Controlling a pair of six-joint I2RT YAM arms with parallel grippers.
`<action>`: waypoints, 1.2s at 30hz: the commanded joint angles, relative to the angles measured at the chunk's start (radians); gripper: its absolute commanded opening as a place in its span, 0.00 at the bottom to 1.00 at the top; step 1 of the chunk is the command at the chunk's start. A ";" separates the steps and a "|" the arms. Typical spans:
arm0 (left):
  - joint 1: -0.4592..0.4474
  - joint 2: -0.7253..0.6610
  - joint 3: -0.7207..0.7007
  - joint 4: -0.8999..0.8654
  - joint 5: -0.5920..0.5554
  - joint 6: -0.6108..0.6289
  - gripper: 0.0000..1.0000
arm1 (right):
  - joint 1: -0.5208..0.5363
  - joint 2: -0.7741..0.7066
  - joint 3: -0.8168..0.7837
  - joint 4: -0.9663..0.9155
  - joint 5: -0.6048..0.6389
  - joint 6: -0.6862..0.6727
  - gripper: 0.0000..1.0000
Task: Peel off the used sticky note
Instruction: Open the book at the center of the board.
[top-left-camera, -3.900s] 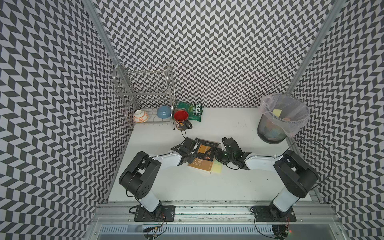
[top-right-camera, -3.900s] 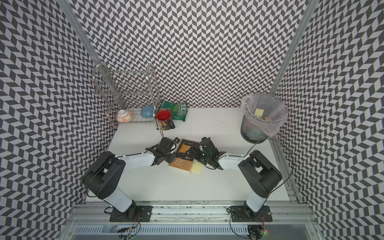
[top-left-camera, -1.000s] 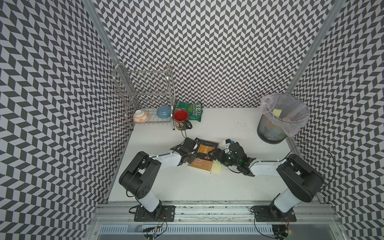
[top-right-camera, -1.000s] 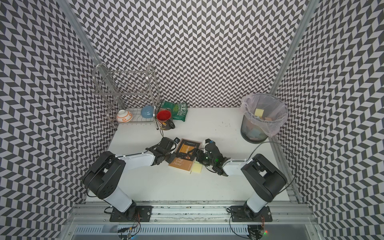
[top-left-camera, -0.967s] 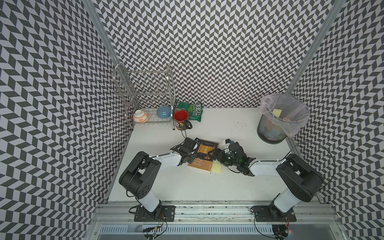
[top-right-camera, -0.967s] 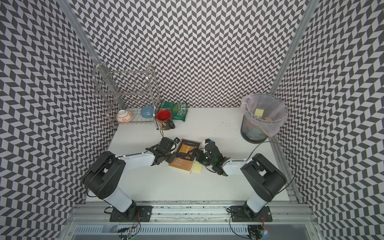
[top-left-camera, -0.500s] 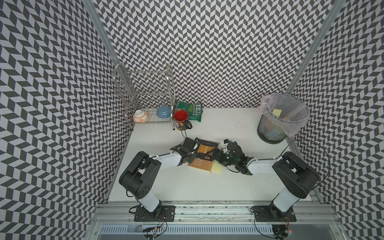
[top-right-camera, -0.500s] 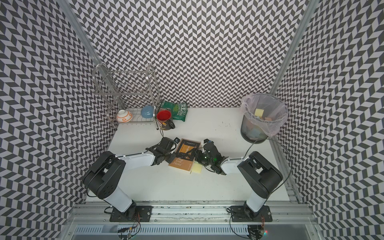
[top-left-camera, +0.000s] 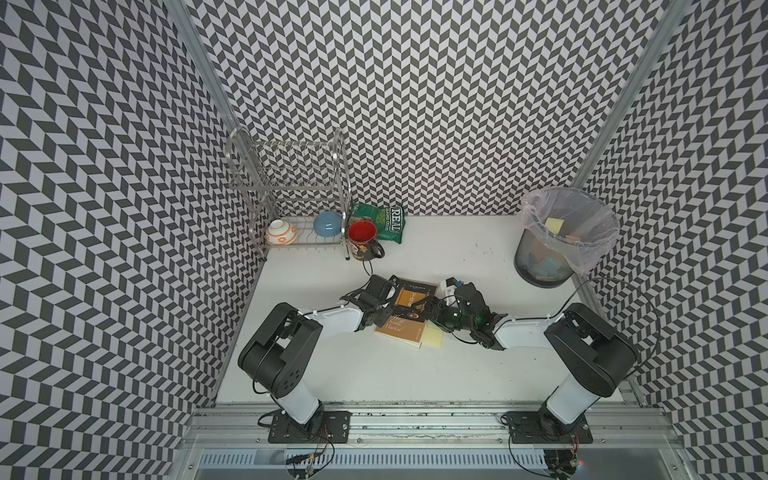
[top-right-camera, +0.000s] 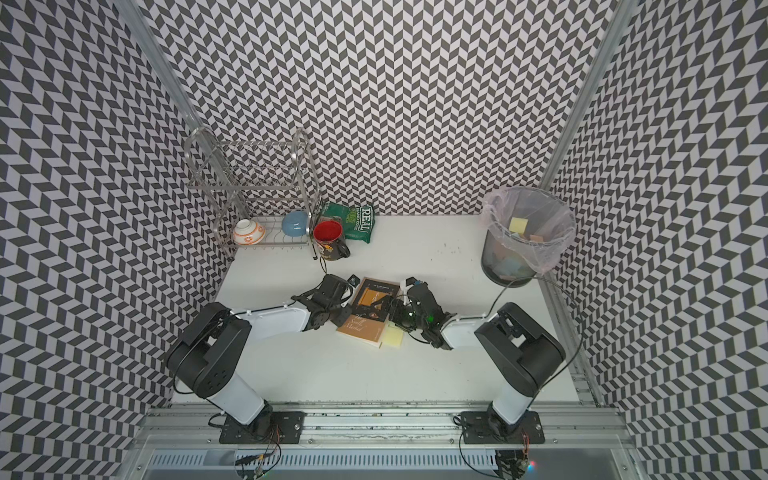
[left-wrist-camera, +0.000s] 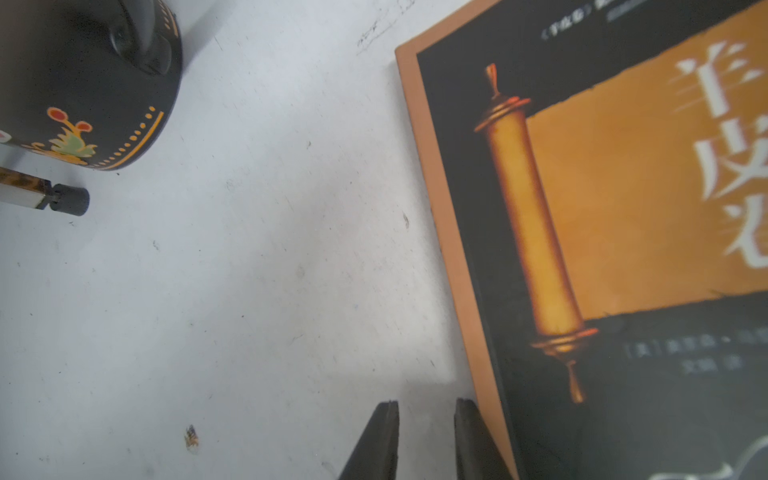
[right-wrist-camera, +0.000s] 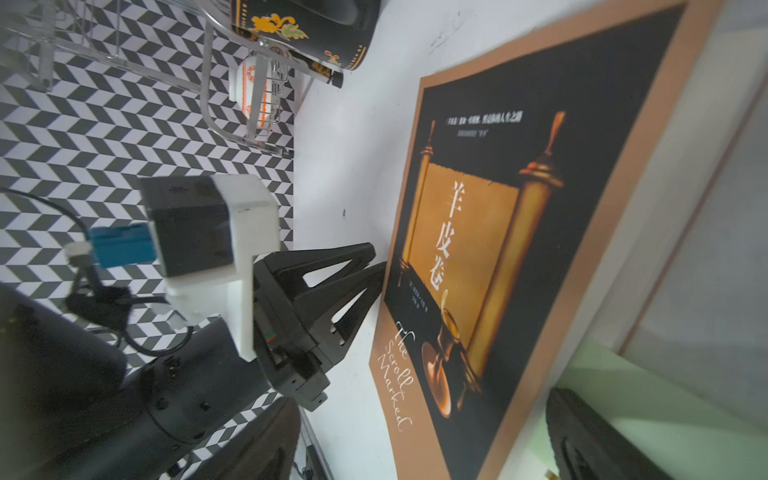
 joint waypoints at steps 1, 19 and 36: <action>-0.012 0.045 -0.015 -0.078 0.042 0.000 0.28 | 0.006 0.010 0.020 0.126 -0.053 0.022 0.95; -0.012 0.045 -0.016 -0.080 0.039 -0.002 0.28 | -0.006 0.077 -0.092 0.532 -0.116 0.137 0.94; -0.013 0.044 -0.015 -0.078 0.040 -0.001 0.28 | -0.006 0.180 -0.122 0.698 -0.131 0.218 0.93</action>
